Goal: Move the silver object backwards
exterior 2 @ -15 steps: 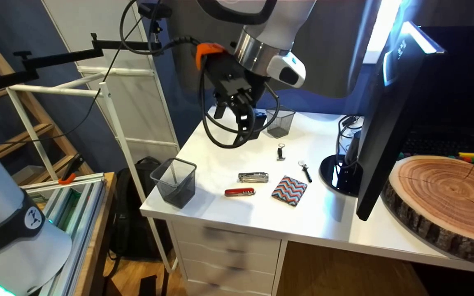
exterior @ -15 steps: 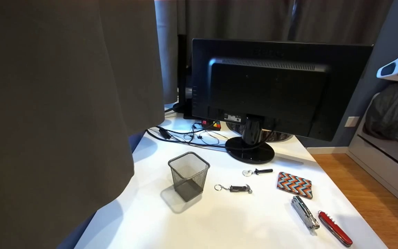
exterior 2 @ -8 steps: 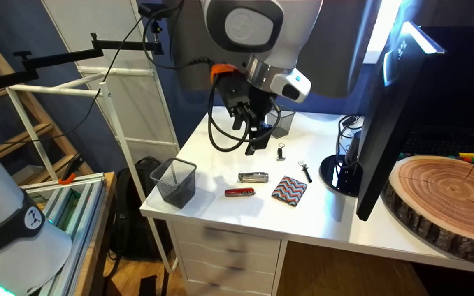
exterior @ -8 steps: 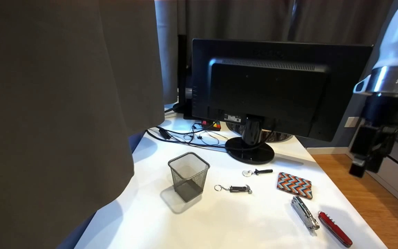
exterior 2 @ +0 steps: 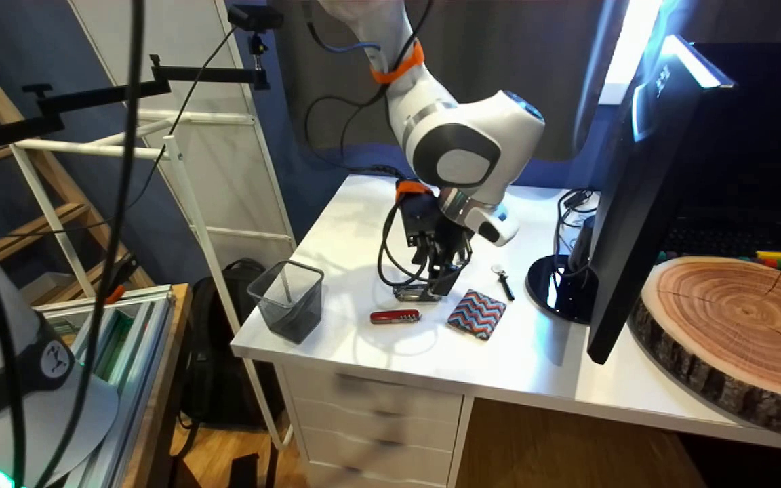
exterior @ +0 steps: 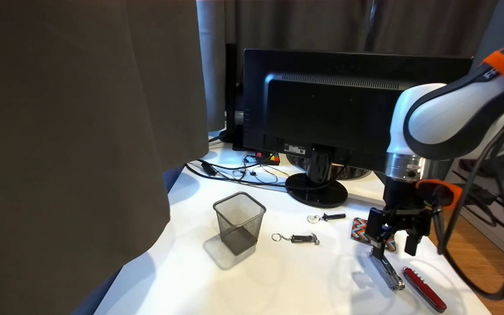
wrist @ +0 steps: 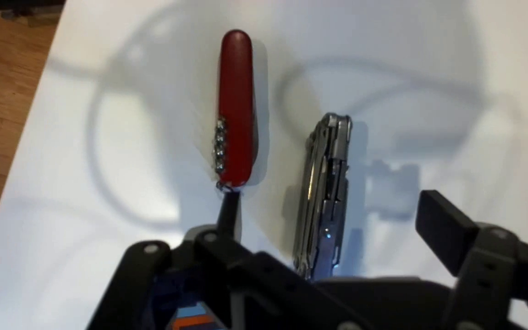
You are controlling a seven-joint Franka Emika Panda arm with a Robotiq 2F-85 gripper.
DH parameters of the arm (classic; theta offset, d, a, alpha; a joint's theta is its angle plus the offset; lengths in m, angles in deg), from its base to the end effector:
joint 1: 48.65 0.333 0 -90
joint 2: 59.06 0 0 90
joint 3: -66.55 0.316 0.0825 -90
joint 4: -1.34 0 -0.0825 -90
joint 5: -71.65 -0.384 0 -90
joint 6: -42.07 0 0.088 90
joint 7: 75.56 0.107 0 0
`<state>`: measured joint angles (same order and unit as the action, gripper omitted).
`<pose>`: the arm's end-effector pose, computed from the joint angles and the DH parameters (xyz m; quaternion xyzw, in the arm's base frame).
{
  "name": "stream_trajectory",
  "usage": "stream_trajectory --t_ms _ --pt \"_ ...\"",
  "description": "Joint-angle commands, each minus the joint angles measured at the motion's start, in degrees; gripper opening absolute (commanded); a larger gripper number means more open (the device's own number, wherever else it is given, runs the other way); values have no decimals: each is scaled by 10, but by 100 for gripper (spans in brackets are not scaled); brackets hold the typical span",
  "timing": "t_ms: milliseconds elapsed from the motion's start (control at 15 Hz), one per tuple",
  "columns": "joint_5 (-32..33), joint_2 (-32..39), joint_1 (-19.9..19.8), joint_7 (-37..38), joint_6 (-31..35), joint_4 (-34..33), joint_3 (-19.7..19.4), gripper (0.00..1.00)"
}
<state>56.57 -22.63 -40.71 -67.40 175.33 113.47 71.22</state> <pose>0.5672 0.1322 0.1289 -0.9829 0.0682 0.1500 0.0819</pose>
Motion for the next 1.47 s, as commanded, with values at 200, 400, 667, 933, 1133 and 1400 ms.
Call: stream_trajectory --t_ms 200,400,667,933,1133,1400 --pt "31 103 22 68 -97 -150 -6 53" --pt "35 115 26 89 -130 -171 -9 33" --pt "38 114 24 117 -179 -169 -23 4" --pt "51 69 32 88 -173 -143 -15 5" --pt "101 24 75 88 -186 -140 -2 5" --pt "107 9 129 67 -226 -167 56 5"
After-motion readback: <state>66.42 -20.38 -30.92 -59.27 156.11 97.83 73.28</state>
